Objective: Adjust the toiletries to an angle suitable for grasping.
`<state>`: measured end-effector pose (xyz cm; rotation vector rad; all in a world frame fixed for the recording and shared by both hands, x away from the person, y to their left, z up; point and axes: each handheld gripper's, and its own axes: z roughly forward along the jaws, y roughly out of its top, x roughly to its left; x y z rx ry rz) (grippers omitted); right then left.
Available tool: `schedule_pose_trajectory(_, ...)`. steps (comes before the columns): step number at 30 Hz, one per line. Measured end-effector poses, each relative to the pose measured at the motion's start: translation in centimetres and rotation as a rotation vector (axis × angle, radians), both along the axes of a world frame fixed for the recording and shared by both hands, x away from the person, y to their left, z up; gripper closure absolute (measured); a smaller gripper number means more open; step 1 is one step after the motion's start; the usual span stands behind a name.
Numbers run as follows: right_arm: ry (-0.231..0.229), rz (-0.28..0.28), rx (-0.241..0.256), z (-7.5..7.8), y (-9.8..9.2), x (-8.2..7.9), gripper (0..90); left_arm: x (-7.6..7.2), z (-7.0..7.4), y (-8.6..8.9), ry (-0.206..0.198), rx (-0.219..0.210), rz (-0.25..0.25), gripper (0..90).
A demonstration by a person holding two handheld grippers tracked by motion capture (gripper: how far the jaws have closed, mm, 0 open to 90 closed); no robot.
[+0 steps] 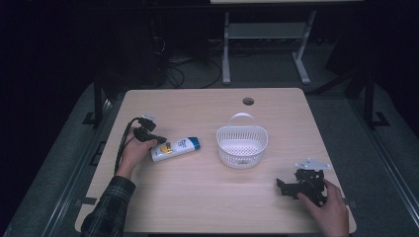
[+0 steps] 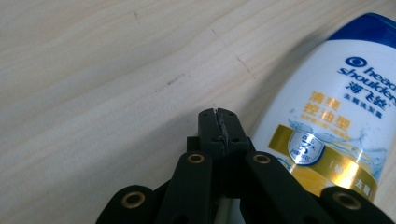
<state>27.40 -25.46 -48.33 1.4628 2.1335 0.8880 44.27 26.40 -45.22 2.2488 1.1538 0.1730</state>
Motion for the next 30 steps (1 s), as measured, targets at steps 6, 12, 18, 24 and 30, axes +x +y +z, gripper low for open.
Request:
schedule_pose_trajectory(6, 0.000, 0.000, 0.000, 0.0, 0.0, 0.0, 0.0, -1.1, 0.1, 0.2, 0.000, -0.004, 0.001, 90.0)
schedule_pose_trajectory(12, 0.000, 0.000, 0.000, 0.0, 0.0, 0.0, 0.0, -2.2, 0.5, 0.3, -0.006, -0.008, 0.004, 90.0)
schedule_pose_trajectory(18, 0.000, 0.000, 0.000, 0.0, 0.0, 0.0, 0.0, -3.4, 0.5, 0.2, -0.009, -0.015, 0.000, 90.0)
schedule_pose_trajectory(24, 0.000, 0.000, 0.000, 0.0, 0.0, 0.0, 0.0, -4.5, 0.4, 0.1, -0.007, -0.010, -0.012, 90.0)
schedule_pose_trajectory(30, 0.000, 0.000, 0.000, 0.0, 0.0, 0.0, 0.0, -5.9, 0.4, 0.5, -0.001, -0.018, -0.014, 90.0)
